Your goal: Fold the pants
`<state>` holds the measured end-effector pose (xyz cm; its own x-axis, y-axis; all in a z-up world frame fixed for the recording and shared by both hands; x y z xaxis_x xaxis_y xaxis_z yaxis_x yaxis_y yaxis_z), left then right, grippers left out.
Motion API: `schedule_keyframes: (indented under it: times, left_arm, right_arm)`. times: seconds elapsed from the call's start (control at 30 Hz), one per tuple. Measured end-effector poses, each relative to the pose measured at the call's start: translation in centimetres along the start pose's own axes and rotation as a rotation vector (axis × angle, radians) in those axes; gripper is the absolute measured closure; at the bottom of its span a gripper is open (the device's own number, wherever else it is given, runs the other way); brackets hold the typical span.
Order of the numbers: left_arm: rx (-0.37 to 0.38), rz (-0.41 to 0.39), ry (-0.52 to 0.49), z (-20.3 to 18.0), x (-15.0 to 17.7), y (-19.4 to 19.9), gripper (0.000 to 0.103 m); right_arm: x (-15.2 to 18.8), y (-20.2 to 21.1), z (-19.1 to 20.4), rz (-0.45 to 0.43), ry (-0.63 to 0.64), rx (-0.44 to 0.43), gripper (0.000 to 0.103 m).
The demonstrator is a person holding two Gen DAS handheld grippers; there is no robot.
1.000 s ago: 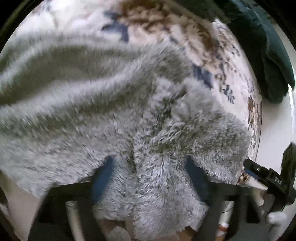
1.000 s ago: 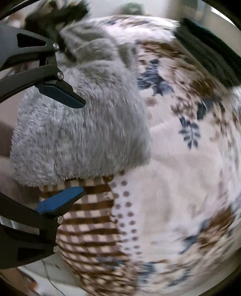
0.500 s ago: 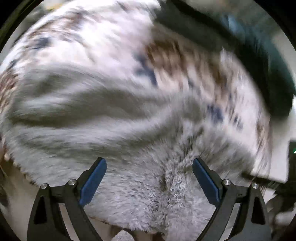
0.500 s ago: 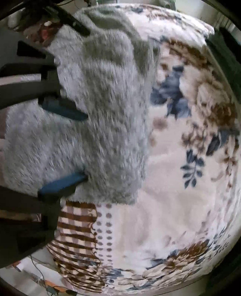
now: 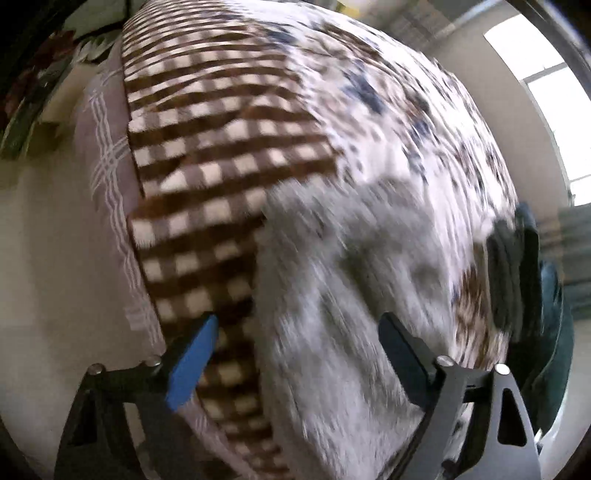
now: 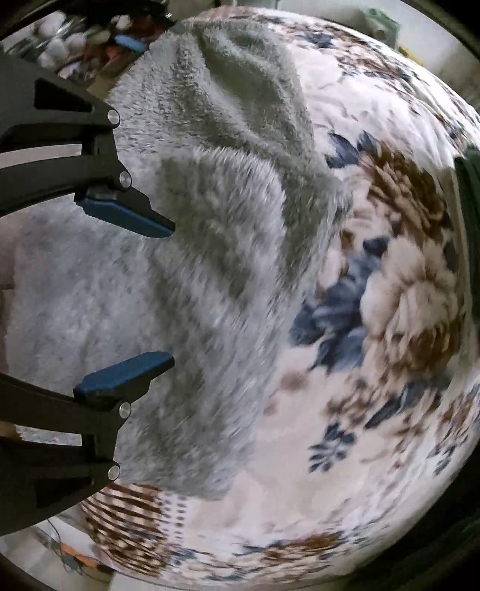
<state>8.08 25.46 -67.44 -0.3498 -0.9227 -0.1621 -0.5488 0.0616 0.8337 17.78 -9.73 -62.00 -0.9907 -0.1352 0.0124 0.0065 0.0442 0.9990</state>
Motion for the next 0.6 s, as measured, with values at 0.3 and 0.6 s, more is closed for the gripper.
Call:
schedule_keyframes:
  times: [0.3, 0.6]
  left_arm:
    - [0.058, 0.016, 0.045, 1.4, -3.1, -3.7, 0.056]
    - [0.033, -0.084, -0.217, -3.2, -2.5, 0.1, 0.092]
  right_arm:
    - [-1.0, -1.4, 3.9, 0.047, 0.047, 0.032, 0.036]
    - [-0.2, -2.6, 3.4, 0.062, 0.039, 0.061, 0.036]
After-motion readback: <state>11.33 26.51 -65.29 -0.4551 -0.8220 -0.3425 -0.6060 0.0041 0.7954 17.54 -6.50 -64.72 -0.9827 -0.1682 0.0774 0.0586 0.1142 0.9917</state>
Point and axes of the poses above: each gripper's, at about its wrist camera, not at the fingertips, and y roughly against the way its jaws point, z to its left, x to its underside, the point moved 10 cm from there along -y, roughly the way its jaws point, and after that the axes turned 5 degrees about x, right-handed, at the moved point
